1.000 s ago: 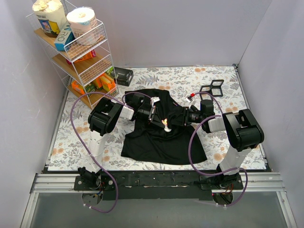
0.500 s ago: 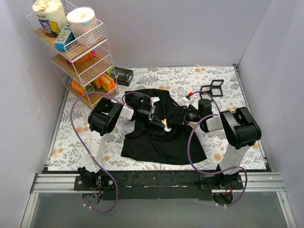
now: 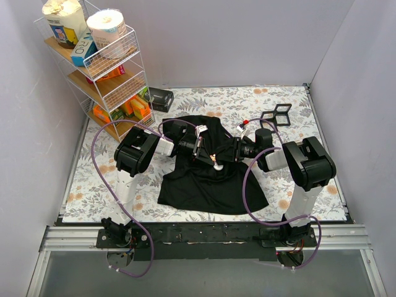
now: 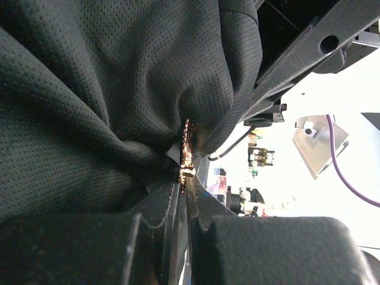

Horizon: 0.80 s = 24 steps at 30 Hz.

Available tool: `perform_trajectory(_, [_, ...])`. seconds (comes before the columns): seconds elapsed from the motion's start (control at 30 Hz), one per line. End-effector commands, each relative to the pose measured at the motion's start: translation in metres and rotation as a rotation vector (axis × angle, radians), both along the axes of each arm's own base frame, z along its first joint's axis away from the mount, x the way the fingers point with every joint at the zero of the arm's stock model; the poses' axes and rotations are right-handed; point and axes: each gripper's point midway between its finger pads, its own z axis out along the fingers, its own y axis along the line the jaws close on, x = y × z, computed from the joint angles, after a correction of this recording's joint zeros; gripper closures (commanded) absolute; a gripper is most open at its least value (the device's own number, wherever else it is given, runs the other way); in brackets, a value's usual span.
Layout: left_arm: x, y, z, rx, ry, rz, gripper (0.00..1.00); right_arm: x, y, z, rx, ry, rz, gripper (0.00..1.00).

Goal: Pin the brooch onto the clothing
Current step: Pin the brooch to the clothes.

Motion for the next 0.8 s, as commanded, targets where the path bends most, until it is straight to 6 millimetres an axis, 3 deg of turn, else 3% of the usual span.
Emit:
perform_trajectory(0.0, [-0.001,-0.003,0.025,-0.057,-0.06,-0.035,1.0,0.011,0.013,0.009,0.02,-0.058,0.009,0.61])
perform_trajectory(0.23, [-0.001,-0.003,0.025,-0.06,-0.061,-0.035,1.0,0.014,0.016,0.006,0.028,-0.042,0.005,0.57])
perform_trajectory(0.77, [-0.002,-0.003,0.027,-0.065,-0.061,-0.04,1.0,0.019,0.019,-0.009,-0.001,0.001,-0.031,0.59])
